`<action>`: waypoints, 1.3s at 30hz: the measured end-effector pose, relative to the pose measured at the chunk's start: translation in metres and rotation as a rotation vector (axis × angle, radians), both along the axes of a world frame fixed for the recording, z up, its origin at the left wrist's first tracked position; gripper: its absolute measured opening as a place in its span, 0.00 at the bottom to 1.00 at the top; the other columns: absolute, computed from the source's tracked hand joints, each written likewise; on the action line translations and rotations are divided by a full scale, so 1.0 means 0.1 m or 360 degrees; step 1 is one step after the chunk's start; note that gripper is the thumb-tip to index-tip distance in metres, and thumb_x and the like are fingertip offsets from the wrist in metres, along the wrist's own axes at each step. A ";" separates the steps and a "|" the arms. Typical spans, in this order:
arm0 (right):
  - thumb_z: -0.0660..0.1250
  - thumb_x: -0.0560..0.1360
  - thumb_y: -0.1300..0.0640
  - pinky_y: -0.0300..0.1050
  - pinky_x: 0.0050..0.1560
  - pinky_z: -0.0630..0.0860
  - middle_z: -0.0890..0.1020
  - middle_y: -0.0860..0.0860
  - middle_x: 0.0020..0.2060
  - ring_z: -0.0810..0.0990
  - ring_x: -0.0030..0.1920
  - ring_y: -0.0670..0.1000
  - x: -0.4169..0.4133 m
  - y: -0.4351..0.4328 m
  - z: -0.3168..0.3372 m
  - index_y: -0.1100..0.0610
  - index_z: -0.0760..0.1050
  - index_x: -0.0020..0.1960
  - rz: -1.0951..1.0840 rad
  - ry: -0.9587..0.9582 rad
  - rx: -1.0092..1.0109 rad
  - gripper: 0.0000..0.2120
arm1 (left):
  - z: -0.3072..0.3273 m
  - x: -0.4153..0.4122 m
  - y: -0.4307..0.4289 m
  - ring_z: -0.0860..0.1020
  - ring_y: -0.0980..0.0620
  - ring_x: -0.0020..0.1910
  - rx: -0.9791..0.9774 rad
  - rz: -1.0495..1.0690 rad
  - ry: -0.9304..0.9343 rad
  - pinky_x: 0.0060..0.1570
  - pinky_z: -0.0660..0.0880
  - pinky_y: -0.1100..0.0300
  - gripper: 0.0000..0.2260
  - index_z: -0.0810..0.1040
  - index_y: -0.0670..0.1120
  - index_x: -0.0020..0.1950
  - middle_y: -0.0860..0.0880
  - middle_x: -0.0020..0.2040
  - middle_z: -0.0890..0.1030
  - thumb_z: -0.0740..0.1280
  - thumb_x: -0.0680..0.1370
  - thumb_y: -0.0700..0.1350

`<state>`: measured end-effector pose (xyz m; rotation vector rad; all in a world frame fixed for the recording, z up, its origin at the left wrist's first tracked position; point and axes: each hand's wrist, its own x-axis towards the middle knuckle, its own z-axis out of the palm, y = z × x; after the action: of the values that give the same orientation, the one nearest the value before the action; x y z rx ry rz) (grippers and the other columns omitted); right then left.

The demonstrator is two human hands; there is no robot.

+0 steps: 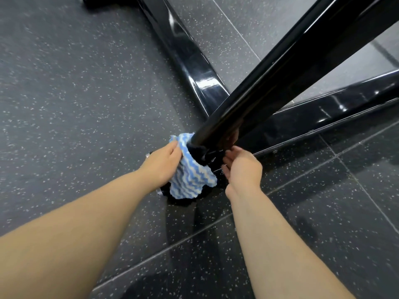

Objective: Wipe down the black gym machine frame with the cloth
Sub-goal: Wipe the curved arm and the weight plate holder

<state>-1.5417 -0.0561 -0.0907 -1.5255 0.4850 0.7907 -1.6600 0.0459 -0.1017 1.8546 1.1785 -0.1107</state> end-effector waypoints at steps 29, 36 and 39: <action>0.53 0.74 0.65 0.52 0.41 0.75 0.83 0.58 0.44 0.81 0.45 0.60 0.41 0.13 -0.47 0.56 0.78 0.50 0.0859 -0.0465 -0.0382 0.15 | -0.29 -0.16 -0.28 0.77 0.54 0.52 0.0049 0.0552 -0.0365 0.50 0.75 0.54 0.21 0.76 0.57 0.59 0.54 0.55 0.78 0.58 0.74 0.36; 0.57 0.74 0.70 0.34 0.27 0.63 0.71 0.51 0.30 0.68 0.29 0.47 0.58 0.14 -0.40 0.57 0.70 0.48 0.1689 -0.0839 -0.0795 0.10 | -0.32 -0.02 -0.49 0.71 0.47 0.60 0.0466 0.0490 -0.0212 0.59 0.71 0.51 0.22 0.70 0.52 0.68 0.48 0.62 0.71 0.61 0.75 0.39; 0.55 0.77 0.66 0.37 0.28 0.63 0.75 0.50 0.34 0.69 0.31 0.46 0.57 0.09 -0.43 0.55 0.75 0.51 0.1465 -0.0634 -0.0436 0.12 | -0.31 0.02 -0.49 0.69 0.44 0.63 0.0522 0.0473 -0.0132 0.61 0.70 0.47 0.26 0.68 0.53 0.70 0.46 0.64 0.72 0.58 0.73 0.36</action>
<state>-1.4844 -0.0470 -0.1334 -2.1234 -0.4756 1.0925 -1.6576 -0.0034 -0.1330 1.9142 1.4652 0.3414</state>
